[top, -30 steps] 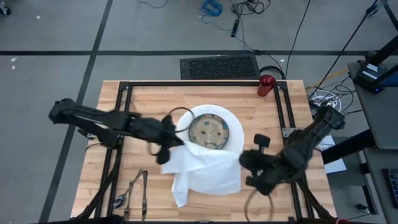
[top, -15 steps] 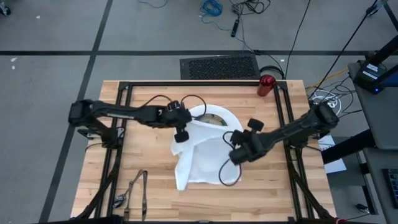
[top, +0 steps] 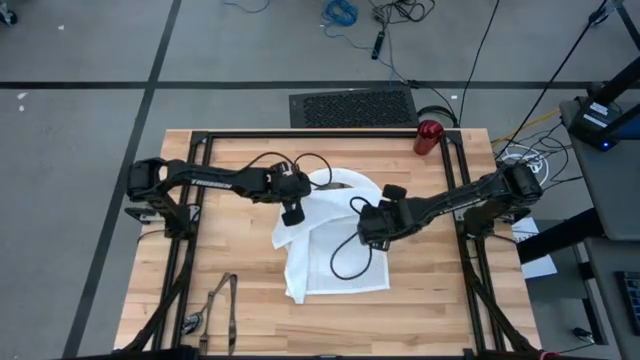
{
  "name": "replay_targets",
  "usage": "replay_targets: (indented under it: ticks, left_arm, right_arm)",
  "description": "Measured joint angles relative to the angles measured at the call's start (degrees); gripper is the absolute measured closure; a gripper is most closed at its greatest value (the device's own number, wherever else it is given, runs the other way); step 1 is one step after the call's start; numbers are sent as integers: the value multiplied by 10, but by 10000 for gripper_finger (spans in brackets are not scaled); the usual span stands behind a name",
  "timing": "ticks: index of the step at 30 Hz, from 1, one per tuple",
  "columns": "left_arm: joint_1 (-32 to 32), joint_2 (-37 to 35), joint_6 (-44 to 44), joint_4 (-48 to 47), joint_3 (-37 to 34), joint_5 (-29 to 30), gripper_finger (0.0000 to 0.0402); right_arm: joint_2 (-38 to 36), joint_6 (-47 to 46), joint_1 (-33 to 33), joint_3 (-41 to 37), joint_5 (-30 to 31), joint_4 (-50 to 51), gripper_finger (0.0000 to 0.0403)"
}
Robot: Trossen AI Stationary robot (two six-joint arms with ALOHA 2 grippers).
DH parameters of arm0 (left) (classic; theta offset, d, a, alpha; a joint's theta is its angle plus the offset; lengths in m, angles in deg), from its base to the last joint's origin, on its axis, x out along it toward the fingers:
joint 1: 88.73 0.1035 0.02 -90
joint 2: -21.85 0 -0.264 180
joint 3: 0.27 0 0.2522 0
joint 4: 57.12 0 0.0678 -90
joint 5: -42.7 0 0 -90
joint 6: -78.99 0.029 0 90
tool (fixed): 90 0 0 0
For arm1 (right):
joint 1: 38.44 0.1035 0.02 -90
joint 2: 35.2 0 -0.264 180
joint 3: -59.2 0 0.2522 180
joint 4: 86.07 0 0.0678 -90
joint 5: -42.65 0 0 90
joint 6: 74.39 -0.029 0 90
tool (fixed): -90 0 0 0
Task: Set table place
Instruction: Fold the white napkin
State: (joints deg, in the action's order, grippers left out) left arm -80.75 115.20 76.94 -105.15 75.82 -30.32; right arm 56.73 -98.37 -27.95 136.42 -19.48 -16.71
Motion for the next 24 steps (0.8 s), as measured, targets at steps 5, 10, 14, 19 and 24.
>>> replay_targets:
  ticks: [5,10,14,19,24]
  left_arm:
    - [-10,-21,17,-40,12,-2,402]
    - [-10,-44,25,-45,12,-2,402]
    - [-10,-53,26,-47,12,-3,402]
    - [-10,-53,25,-63,12,-3,402]
    - [-10,-53,25,-64,11,-3,401]
  right_arm:
    - [0,67,-38,0,-13,-11,283]
    - [-1,154,-61,-7,-15,-65,282]
    - [-1,210,-72,-34,-27,-136,282]
    - [-1,232,-95,-80,-23,-133,282]
    - [-1,257,-118,-122,-20,-150,282]
